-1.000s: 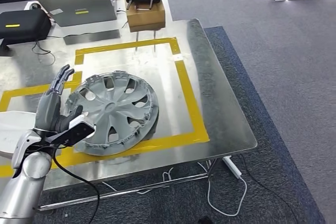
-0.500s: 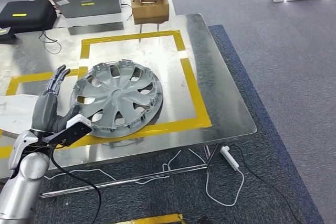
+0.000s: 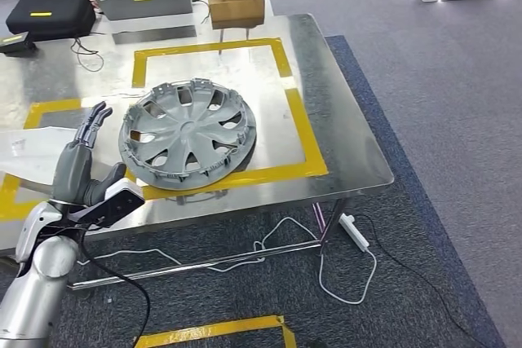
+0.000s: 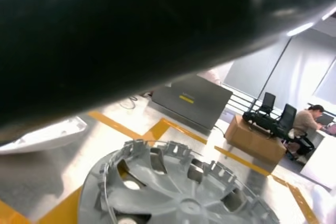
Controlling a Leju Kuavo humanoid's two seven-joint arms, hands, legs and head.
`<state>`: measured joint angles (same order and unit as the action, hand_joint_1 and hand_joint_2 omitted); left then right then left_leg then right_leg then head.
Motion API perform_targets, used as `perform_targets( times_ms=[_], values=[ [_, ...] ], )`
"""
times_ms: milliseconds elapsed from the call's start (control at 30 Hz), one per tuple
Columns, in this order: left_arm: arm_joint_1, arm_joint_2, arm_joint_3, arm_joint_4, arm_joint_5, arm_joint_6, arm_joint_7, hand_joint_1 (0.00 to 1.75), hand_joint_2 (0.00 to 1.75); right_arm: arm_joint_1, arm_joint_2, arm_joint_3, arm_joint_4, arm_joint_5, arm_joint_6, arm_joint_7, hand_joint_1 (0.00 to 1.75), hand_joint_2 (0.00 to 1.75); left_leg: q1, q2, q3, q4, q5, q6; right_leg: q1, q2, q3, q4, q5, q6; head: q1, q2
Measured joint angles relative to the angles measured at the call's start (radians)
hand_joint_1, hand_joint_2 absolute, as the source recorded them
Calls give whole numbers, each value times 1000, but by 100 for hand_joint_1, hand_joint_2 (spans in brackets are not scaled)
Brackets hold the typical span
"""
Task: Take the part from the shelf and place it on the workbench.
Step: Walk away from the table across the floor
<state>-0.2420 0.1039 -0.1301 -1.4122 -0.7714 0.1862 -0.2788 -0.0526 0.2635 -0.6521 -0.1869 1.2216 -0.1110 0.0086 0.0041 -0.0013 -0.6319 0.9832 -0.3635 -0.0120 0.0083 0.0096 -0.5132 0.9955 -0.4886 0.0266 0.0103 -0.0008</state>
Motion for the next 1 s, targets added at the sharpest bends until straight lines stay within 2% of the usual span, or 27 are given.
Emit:
perform_targets(
  times_ms=[33,67,133,167,200,233,267,300,333,367,400,433,467,533,567,600,633,700,733,767,800,833,867,900,933,967,1000],
  values=[
    [1,0,0,0,0,0,0,0,0,0,0,0,0,0,0,0,0,0,1,0,-4,1,-3,-6,-1,-2,-5,-4,9,-6,1,0],
    [2,1,1,0,0,0,0,0,0,0,0,0,0,0,1,0,0,0,2,0,-11,14,-22,-12,-3,-3,-12,-8,19,-14,0,0],
    [2,2,2,1,0,0,0,0,0,-1,0,0,0,0,1,0,0,0,5,-1,-41,100,-106,-22,-8,-6,-31,-13,42,-26,-4,0],
    [2,3,2,1,0,0,0,0,0,-1,0,0,0,-1,1,0,0,0,6,-1,-61,168,-153,-26,-8,-6,-44,-13,53,-28,-5,0],
    [3,3,2,1,0,0,0,0,0,0,0,0,0,-1,1,0,0,0,8,-1,-76,233,-186,-31,-9,-7,-58,-12,63,-27,-5,0],
    [4,3,2,2,0,0,0,0,0,1,0,0,0,-1,1,0,0,0,10,0,-80,276,-196,-34,-10,-8,-72,-12,74,-25,-5,0],
    [5,4,2,2,0,0,0,0,0,1,0,0,0,-1,1,0,0,0,13,0,-69,286,-185,-38,-12,-9,-87,-11,85,-22,-5,0],
    [5,4,2,2,0,0,0,0,0,1,0,0,0,-1,2,0,0,0,16,0,-41,261,-159,-42,-15,-10,-101,-9,95,-18,-5,0],
    [4,4,2,2,0,0,1,0,0,1,0,0,0,-1,2,-1,0,0,20,0,4,205,-131,-48,-19,-10,-114,-6,104,-12,-5,0],
    [3,4,2,2,0,0,1,0,0,0,0,0,0,-1,2,-1,0,0,24,0,55,134,-117,-56,-20,-10,-126,-1,111,-5,-6,0],
    [1,4,2,2,0,1,1,0,0,0,0,0,0,-1,2,-1,0,0,26,-2,97,69,-116,-56,-20,-10,-136,4,119,3,-7,0],
    [0,4,2,2,0,1,1,0,0,0,0,0,0,-1,2,-1,0,0,27,-4,124,24,-123,-53,-18,-10,-144,8,126,9,-8,0],
    [0,3,2,2,0,1,1,0,0,1,0,0,0,-1,2,-1,0,0,24,-6,131,3,-130,-44,-17,-10,-150,8,135,15,-8,0],
    [3,3,2,2,0,1,1,0,0,4,0,0,0,-1,2,-1,0,0,21,-4,116,3,-122,-19,-20,-10,-157,6,146,25,-8,0],
    [3,3,2,3,0,1,1,0,0,6,0,0,0,-1,2,-1,0,0,20,-3,108,5,-114,-6,-22,-10,-164,15,131,29,-7,0],
    [3,3,2,3,0,1,1,0,0,7,0,0,0,-1,2,-1,0,0,20,-1,99,4,-105,5,-23,-10,-174,43,97,33,-6,0],
    [3,3,2,3,0,1,1,0,0,7,0,0,0,-1,2,-1,0,0,19,0,88,4,-96,14,-23,-10,-190,95,48,35,-5,0],
    [3,3,2,3,0,1,1,0,0,6,0,0,0,-1,2,-1,0,0,13,0,62,5,-74,22,-21,-10,-223,236,-46,36,-4,0],
    [3,3,2,4,0,1,1,0,0,5,0,0,0,-1,2,-1,0,0,9,0,48,5,-63,23,-20,-10,-229,290,-65,34,-3,0],
    [4,3,2,5,0,1,2,0,0,4,0,0,0,-1,2,-1,0,0,6,0,34,6,-52,24,-18,-10,-218,310,-62,30,-3,0],
    [4,3,2,5,0,1,2,0,0,4,0,0,0,-1,2,-1,0,0,3,0,21,6,-42,24,-15,-9,-187,291,-42,24,-3,0],
    [4,3,2,6,0,1,3,0,0,4,0,0,0,-1,2,-1,0,0,0,0,9,6,-33,23,-11,-9,-139,238,-17,16,-4,0],
    [4,3,2,6,-1,1,4,0,0,2,0,0,0,-1,2,-1,0,0,-2,0,0,6,-23,22,-6,-8,-82,163,-8,7,-4,0],
    [3,3,2,6,-1,1,5,0,0,0,0,0,0,-1,2,-1,0,0,-3,0,-7,6,-15,19,-3,-7,-29,87,-8,1,-4,0],
    [2,3,2,6,-2,1,6,0,0,-1,0,0,0,-1,2,-1,0,0,-3,0,-10,5,-5,14,1,-6,6,33,-14,-2,-5,0],
    [1,3,2,6,-2,1,7,0,0,-2,0,0,0,-1,2,-2,0,0,-2,1,-12,3,4,9,4,-5,22,1,-23,-3,-4,0],
    [1,3,2,6,-3,1,8,0,0,-2,0,0,0,-2,2,-1,0,0,-1,1,-13,0,13,3,6,-4,23,-8,-19,-4,-3,0]
  ],
)
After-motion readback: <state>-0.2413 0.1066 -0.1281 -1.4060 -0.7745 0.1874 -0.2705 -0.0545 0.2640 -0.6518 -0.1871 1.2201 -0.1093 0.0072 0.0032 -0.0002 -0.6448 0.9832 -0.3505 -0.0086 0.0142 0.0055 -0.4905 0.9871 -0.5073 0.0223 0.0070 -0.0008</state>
